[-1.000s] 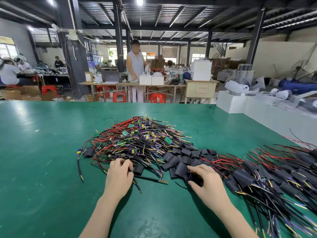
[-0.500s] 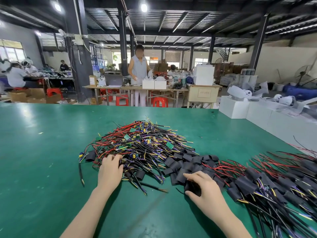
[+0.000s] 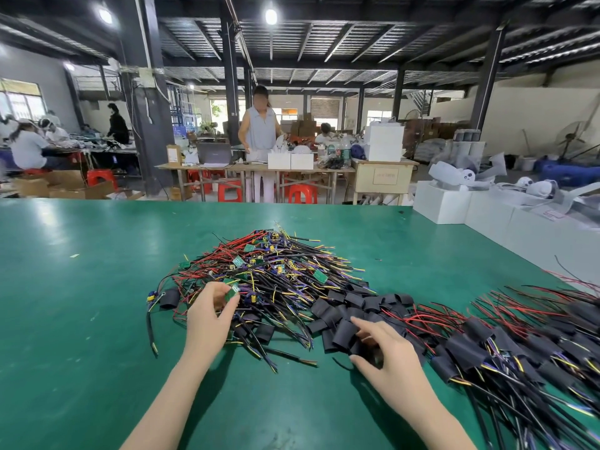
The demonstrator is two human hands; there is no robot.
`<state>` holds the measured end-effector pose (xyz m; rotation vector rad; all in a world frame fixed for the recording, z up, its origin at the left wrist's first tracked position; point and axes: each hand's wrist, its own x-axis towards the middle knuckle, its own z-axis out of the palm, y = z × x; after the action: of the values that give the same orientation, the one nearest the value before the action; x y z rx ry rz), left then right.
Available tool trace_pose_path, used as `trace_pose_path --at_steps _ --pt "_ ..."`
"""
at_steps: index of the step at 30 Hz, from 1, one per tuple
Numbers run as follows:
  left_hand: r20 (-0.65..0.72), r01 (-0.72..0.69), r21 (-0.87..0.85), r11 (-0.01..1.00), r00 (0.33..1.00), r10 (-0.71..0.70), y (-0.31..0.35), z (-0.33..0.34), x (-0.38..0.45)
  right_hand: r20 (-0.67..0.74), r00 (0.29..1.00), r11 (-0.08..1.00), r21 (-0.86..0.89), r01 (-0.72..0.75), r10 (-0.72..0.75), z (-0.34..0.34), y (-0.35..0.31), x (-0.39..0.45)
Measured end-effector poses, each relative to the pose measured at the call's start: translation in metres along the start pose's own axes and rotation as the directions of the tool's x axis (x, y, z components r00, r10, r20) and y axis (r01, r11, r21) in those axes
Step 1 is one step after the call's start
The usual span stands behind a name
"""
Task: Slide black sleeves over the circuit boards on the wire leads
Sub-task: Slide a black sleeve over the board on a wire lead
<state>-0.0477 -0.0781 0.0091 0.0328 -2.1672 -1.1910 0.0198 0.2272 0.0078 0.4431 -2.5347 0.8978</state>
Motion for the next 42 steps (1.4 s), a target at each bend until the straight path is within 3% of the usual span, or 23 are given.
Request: trace_pose_path --at_steps 4,10,14,18,24,29,34,42 --pt "-0.02 0.08 -0.426 0.901 0.995 -0.098 0.024 0.001 -0.006 -0.002 1.0 1.0 0.012 -0.024 0.024 -0.002 -0.004 0.0" --pt "0.141 0.243 -0.731 0.637 0.968 -0.208 0.05 0.001 -0.016 0.014 1.0 0.998 0.057 -0.028 0.028 -0.001 -0.004 -0.001" --pt "0.221 0.333 -0.703 0.628 0.942 -0.252 0.052 -0.005 -0.021 -0.006 1.0 0.997 0.07 -0.03 0.03 0.0 -0.005 0.0" --pt "0.356 0.504 -0.697 0.511 0.861 -0.364 0.057 -0.006 -0.025 -0.018 1.0 0.996 0.087 -0.018 0.02 0.002 -0.004 0.0" --pt "0.48 0.566 -0.741 0.361 0.822 -0.305 0.064 -0.016 -0.027 -0.065 0.998 0.993 0.121 -0.013 0.021 0.003 -0.001 0.0" --pt "0.571 0.623 -0.694 0.361 0.782 -0.25 0.07 -0.015 -0.036 -0.157 0.988 0.988 0.151 0.011 0.013 0.003 -0.003 0.002" --pt "0.578 0.663 -0.68 0.313 0.747 -0.327 0.071 -0.01 -0.04 -0.187 0.982 0.986 0.166 0.034 -0.002 0.006 -0.001 0.002" --pt "0.508 0.594 -0.693 0.409 0.804 -0.308 0.067 -0.007 -0.04 -0.239 0.971 0.98 0.197 0.035 0.013 0.005 0.001 0.004"
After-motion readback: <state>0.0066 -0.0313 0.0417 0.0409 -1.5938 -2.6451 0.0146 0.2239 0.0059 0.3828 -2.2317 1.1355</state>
